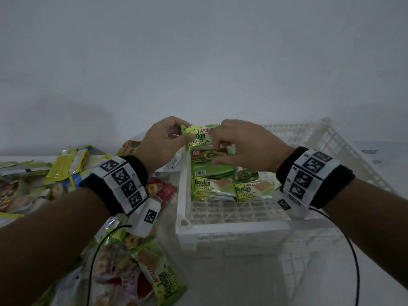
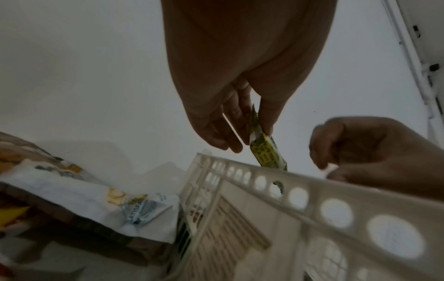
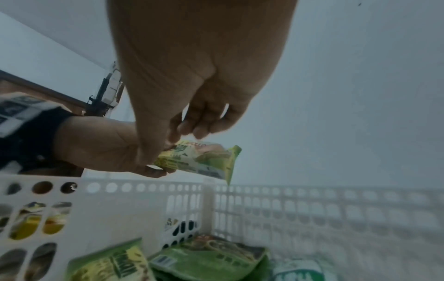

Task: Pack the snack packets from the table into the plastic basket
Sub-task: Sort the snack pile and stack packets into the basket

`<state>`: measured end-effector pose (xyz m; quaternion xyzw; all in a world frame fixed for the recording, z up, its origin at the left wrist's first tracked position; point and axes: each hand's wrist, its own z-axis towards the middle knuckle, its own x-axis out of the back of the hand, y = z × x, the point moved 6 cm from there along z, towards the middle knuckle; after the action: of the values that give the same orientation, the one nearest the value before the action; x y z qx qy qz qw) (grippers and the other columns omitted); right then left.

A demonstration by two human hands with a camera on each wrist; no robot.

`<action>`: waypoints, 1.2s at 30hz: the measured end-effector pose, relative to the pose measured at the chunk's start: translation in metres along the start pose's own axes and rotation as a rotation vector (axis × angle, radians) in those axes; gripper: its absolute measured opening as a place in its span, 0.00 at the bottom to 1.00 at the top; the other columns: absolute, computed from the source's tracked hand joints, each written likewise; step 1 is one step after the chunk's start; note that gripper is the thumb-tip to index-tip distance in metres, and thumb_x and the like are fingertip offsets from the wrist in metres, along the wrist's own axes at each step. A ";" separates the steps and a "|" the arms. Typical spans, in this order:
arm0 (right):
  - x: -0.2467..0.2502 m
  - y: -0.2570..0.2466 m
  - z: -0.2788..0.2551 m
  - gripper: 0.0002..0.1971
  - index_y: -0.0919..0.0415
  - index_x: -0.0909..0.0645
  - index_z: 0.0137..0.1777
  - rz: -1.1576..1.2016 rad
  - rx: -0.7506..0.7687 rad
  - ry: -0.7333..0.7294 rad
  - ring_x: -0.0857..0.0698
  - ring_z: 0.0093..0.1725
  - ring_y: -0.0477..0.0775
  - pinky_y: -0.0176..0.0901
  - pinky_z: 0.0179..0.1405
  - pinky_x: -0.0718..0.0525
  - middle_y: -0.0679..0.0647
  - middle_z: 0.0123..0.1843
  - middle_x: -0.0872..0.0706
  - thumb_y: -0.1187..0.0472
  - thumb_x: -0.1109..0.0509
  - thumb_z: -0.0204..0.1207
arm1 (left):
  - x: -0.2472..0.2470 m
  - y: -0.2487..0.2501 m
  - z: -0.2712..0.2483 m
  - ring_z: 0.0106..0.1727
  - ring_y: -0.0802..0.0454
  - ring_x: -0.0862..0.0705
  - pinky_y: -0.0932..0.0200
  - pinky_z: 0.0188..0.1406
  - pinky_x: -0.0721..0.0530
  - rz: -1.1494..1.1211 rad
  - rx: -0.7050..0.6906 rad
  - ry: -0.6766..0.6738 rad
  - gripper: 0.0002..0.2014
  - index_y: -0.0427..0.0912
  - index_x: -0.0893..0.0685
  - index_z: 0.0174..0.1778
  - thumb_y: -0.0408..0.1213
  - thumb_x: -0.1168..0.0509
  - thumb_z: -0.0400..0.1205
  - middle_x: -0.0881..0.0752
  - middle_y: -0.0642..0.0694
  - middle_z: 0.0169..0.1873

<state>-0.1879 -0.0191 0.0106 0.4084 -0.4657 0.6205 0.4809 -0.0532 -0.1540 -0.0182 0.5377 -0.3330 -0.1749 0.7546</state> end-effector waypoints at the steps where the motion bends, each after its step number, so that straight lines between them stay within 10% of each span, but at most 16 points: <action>1: 0.008 0.002 -0.003 0.18 0.50 0.18 0.55 -0.028 0.011 0.079 0.23 0.50 0.49 0.50 0.47 0.19 0.46 0.51 0.22 0.43 0.20 0.73 | -0.006 0.003 -0.001 0.51 0.39 0.10 0.45 0.56 0.12 0.013 -0.014 -0.014 0.11 0.39 0.14 0.59 0.35 0.25 0.82 0.08 0.37 0.50; 7: 0.003 0.022 -0.010 0.27 0.50 0.22 0.72 -0.134 -0.030 0.071 0.21 0.56 0.53 0.51 0.54 0.19 0.49 0.60 0.18 0.45 0.21 0.76 | -0.038 0.019 -0.014 0.48 0.52 0.11 0.55 0.51 0.12 -0.038 -0.070 -0.133 0.11 0.39 0.15 0.61 0.35 0.27 0.84 0.09 0.39 0.51; 9: -0.001 0.029 -0.015 0.24 0.49 0.21 0.72 -0.126 -0.063 0.035 0.19 0.55 0.53 0.52 0.53 0.19 0.49 0.57 0.17 0.46 0.23 0.78 | -0.042 0.014 -0.018 0.64 0.57 0.16 0.54 0.67 0.18 0.104 -0.081 -0.147 0.20 0.49 0.20 0.72 0.46 0.28 0.84 0.14 0.46 0.65; 12: -0.008 0.048 -0.024 0.23 0.48 0.22 0.73 -0.087 -0.165 -0.059 0.19 0.56 0.52 0.47 0.52 0.22 0.48 0.59 0.16 0.44 0.26 0.80 | -0.042 0.000 -0.025 0.88 0.55 0.47 0.48 0.84 0.43 0.394 -0.056 -0.133 0.45 0.57 0.48 0.89 0.66 0.34 0.81 0.46 0.53 0.89; 16: -0.016 0.073 -0.038 0.27 0.45 0.26 0.77 -0.059 -0.303 -0.281 0.17 0.60 0.53 0.46 0.54 0.22 0.43 0.58 0.16 0.46 0.24 0.79 | -0.047 -0.024 -0.031 0.89 0.52 0.65 0.44 0.86 0.54 0.487 0.116 -0.219 0.59 0.52 0.70 0.88 0.71 0.35 0.76 0.70 0.49 0.88; 26: -0.041 0.095 -0.053 0.26 0.45 0.18 0.69 -0.029 -0.388 -0.460 0.21 0.55 0.47 0.42 0.54 0.24 0.42 0.55 0.22 0.48 0.17 0.72 | -0.047 -0.039 -0.033 0.89 0.54 0.51 0.67 0.74 0.44 0.258 0.260 -0.224 0.39 0.46 0.63 0.90 0.34 0.43 0.91 0.58 0.52 0.89; 36: -0.058 0.091 -0.052 0.23 0.42 0.20 0.54 -0.062 -0.392 -0.604 0.17 0.53 0.49 0.47 0.52 0.17 0.40 0.51 0.18 0.46 0.13 0.64 | -0.047 -0.042 -0.035 0.89 0.57 0.54 0.68 0.74 0.48 0.213 0.263 -0.199 0.37 0.45 0.63 0.90 0.30 0.47 0.91 0.58 0.51 0.90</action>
<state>-0.2680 0.0099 -0.0736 0.4870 -0.6844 0.3559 0.4095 -0.0593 -0.1156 -0.0790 0.5733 -0.4810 -0.1012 0.6556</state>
